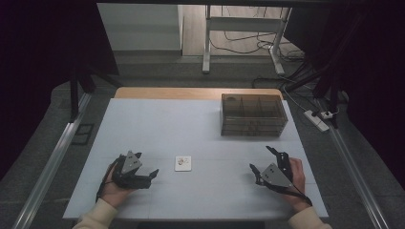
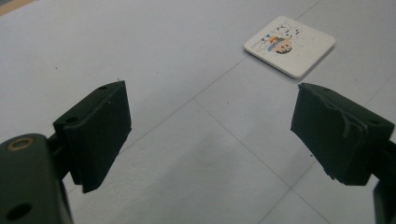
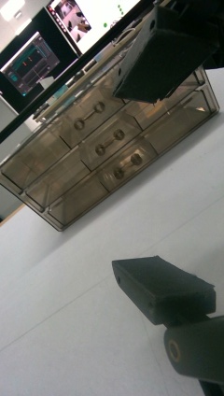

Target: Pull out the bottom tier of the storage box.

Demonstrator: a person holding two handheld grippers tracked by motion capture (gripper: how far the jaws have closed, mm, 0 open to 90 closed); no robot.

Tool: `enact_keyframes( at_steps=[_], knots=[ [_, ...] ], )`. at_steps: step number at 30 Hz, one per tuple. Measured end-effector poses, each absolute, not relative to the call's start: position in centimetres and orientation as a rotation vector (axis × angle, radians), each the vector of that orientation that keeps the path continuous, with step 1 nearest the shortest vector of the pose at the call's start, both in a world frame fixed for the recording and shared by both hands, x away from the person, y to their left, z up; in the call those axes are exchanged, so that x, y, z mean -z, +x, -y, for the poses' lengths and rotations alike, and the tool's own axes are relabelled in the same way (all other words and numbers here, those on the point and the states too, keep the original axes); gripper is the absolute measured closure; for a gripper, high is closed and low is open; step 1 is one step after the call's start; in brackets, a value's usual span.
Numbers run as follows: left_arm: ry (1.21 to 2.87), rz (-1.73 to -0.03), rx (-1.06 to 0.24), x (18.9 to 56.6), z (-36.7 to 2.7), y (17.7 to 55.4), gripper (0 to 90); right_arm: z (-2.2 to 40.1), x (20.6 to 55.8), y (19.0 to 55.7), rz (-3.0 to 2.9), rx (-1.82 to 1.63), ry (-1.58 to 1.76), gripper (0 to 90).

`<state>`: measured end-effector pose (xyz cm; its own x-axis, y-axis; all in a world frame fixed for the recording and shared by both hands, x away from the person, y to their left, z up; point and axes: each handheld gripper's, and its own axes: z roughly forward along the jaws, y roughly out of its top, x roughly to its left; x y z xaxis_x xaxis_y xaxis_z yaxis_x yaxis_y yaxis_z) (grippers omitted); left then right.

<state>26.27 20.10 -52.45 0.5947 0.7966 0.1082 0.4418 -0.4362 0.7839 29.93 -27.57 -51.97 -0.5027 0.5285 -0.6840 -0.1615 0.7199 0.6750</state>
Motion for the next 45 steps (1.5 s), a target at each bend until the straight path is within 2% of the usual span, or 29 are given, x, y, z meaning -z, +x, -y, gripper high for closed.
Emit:
enact_keyframes(
  at_steps=[45],
  knots=[
    [2.095,-0.983,-0.609,52.7,-20.2,26.4,12.2,27.8,52.4,33.0,-1.863,-0.781,0.224,20.3]
  ],
)
